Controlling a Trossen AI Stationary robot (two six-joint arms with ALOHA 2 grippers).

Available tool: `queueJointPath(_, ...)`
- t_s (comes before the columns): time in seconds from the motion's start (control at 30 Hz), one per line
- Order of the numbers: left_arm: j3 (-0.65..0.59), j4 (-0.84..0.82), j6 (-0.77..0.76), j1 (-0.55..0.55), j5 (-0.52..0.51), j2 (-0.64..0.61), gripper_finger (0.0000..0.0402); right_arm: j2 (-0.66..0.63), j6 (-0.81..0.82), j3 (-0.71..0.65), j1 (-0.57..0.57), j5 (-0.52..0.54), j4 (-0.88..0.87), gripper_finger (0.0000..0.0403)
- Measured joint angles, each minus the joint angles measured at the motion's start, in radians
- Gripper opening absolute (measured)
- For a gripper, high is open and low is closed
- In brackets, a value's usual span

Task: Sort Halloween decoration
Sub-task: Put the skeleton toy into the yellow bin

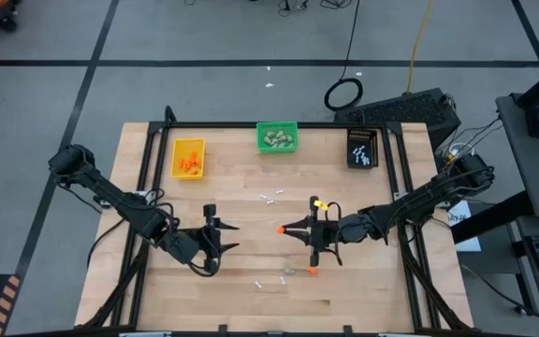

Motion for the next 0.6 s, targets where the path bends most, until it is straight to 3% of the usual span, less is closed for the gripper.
queueJointPath(0.6,0.000,0.012,0.002,0.000,0.000,0.000,0.0194,0.000,-0.423,0.000,0.013,0.005,-0.065,0.0019)
